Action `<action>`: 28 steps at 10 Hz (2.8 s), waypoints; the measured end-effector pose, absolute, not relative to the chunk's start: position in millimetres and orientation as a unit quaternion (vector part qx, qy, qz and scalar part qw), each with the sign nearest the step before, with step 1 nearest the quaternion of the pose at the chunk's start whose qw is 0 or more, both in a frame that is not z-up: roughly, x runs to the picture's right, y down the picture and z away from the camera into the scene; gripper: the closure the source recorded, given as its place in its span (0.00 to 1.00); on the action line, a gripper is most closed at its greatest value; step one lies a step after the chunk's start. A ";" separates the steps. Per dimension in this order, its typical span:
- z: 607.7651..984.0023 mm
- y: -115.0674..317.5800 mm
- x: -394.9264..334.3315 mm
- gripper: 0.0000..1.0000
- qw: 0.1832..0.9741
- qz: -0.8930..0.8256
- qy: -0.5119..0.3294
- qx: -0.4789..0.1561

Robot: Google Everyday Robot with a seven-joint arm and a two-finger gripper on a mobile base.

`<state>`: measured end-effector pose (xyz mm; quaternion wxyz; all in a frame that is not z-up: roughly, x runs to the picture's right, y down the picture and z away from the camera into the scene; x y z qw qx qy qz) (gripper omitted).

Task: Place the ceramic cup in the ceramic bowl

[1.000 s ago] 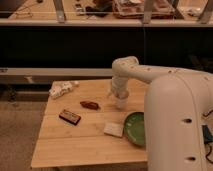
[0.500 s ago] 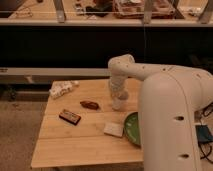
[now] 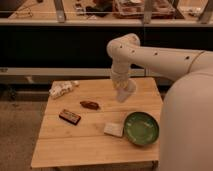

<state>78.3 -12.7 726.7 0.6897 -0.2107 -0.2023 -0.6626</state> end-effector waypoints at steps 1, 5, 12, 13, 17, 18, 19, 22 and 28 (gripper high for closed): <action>702.1 -1.0 87.2 1.00 0.694 -0.655 -0.195 -0.227; 654.8 75.7 98.3 1.00 0.726 -0.599 -0.207 -0.268; 666.5 119.0 155.4 1.00 0.772 -0.532 -0.180 -0.297; 674.7 119.4 156.9 1.00 0.774 -0.529 -0.182 -0.295; 701.4 131.0 173.6 1.00 0.789 -0.505 -0.191 -0.293; 703.3 133.0 177.6 1.00 0.793 -0.498 -0.193 -0.292; 704.9 133.0 178.9 1.00 0.795 -0.497 -0.194 -0.289; 712.7 128.0 170.2 1.00 0.793 -0.503 -0.204 -0.277; 720.8 144.1 192.5 0.52 0.799 -0.476 -0.203 -0.308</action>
